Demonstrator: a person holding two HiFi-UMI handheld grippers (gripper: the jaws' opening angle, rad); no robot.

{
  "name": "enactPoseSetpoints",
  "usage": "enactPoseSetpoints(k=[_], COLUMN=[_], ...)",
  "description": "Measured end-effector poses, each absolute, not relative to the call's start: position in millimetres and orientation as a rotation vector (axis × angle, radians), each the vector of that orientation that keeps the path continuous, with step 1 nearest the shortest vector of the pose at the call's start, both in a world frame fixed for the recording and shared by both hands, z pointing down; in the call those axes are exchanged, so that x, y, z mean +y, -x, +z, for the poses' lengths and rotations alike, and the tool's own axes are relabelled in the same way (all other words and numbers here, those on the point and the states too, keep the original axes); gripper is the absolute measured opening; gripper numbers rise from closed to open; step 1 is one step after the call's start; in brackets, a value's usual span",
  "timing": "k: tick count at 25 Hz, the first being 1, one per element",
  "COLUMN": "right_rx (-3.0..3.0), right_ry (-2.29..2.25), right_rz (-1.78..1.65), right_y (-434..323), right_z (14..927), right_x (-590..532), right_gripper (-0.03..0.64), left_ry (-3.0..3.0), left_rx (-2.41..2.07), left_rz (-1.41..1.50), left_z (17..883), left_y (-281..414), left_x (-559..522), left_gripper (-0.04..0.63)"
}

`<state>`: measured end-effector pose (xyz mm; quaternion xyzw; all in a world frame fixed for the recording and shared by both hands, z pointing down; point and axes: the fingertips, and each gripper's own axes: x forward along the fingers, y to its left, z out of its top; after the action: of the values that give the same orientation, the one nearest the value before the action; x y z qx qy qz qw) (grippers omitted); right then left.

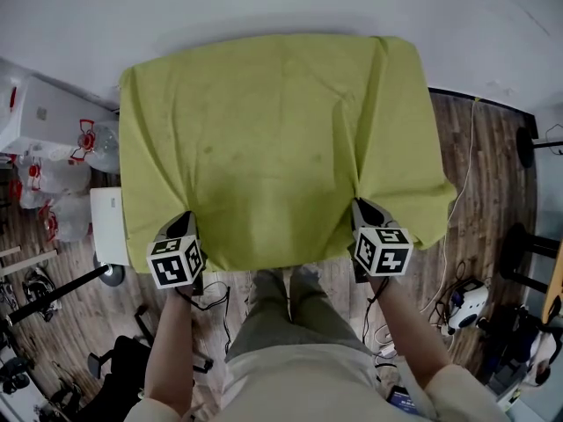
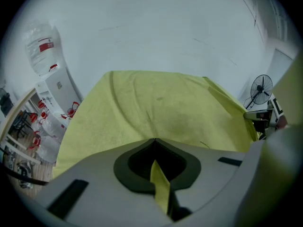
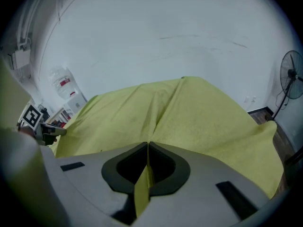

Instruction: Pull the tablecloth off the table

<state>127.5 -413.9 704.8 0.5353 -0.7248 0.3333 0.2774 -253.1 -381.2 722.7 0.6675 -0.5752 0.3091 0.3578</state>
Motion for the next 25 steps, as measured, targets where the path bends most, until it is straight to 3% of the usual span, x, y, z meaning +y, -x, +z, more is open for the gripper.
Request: enactPoseSetpoints(k=[16, 25], right_rx=[-2.179, -2.367], right_ry=[-1.488, -1.548], right_rz=[0.776, 0.577], right_y=[-107, -100], right_z=[585, 472], right_x=[-404, -409], right_gripper=[0.032, 0.032], left_ry=[-1.833, -2.000], left_rx=[-1.555, -1.722], left_rz=[0.495, 0.346], left_z=[602, 497], left_y=[253, 267], left_x=[-365, -371], left_gripper=[0.018, 0.018])
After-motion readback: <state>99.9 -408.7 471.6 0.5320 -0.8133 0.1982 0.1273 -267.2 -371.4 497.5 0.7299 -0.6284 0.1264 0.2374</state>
